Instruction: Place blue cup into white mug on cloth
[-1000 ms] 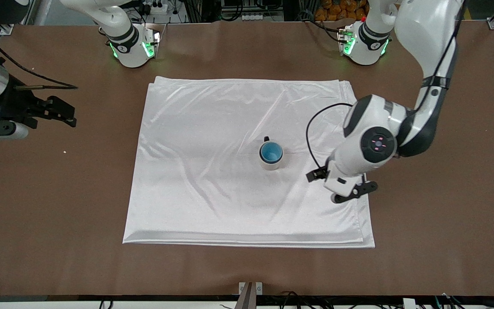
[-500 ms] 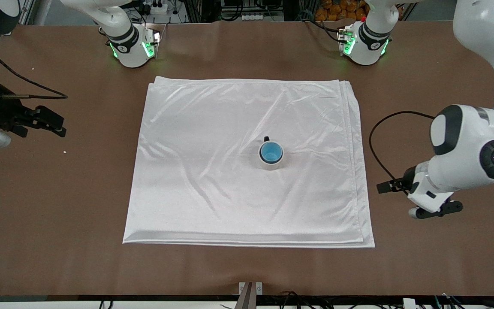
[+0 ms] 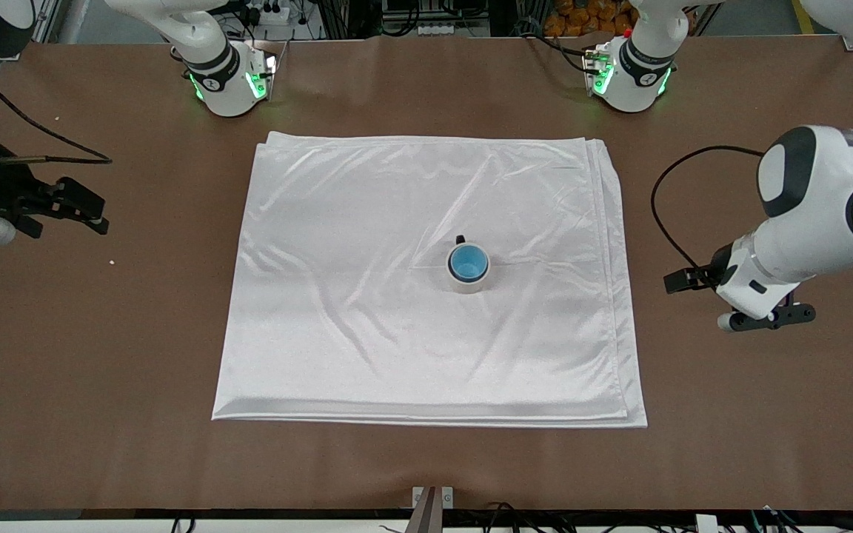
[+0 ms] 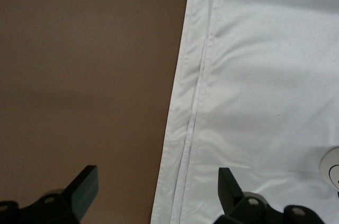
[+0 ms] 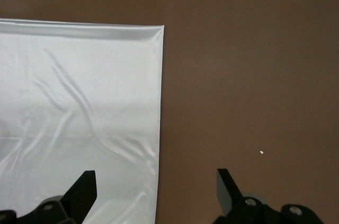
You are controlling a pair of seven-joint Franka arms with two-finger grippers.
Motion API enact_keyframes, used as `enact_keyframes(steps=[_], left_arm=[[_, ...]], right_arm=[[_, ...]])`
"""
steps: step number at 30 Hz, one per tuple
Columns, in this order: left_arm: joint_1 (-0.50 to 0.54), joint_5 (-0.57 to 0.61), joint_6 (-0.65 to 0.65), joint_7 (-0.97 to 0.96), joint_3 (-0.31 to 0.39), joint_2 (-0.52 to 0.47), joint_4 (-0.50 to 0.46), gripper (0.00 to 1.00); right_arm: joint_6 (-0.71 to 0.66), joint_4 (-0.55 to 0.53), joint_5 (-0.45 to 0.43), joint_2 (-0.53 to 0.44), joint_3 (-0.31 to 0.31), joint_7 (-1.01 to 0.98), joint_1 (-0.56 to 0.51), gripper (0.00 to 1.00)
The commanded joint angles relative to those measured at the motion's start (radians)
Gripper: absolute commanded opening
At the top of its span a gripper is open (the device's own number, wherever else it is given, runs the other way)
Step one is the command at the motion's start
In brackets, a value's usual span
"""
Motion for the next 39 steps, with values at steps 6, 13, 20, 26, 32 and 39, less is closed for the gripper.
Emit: enact_keyframes(steps=[6, 13, 20, 26, 32, 39], left_arm=[[0.005, -0.007, -0.057, 0.047, 0.012, -0.191, -0.09, 1.0], [-0.017, 0.01, -0.059, 0.044, 0.022, -0.223, -0.033, 1.0], [-0.084, 0.012, -0.113, 0.044, 0.102, -0.246, 0.014, 1.0], [-0.093, 0.012, -0.165, 0.049, 0.113, -0.265, 0.027, 1.0], [-0.1, 0.012, -0.2, 0.05, 0.111, -0.277, 0.03, 1.0], [-0.098, 0.01, -0.212, 0.125, 0.114, -0.28, 0.047, 1.0]], right_arm=[[0.009, -0.067, 0.011, -0.061, 0.009, -0.088, -0.018, 1.0], [0.016, -0.111, 0.01, -0.096, 0.009, -0.117, -0.029, 1.0], [0.016, -0.114, 0.007, -0.099, 0.01, -0.122, -0.031, 1.0], [0.016, -0.114, 0.007, -0.101, 0.01, -0.132, -0.034, 1.0], [0.018, -0.114, 0.007, -0.101, 0.01, -0.132, -0.037, 1.0], [0.016, -0.114, 0.007, -0.104, 0.01, -0.132, -0.038, 1.0]])
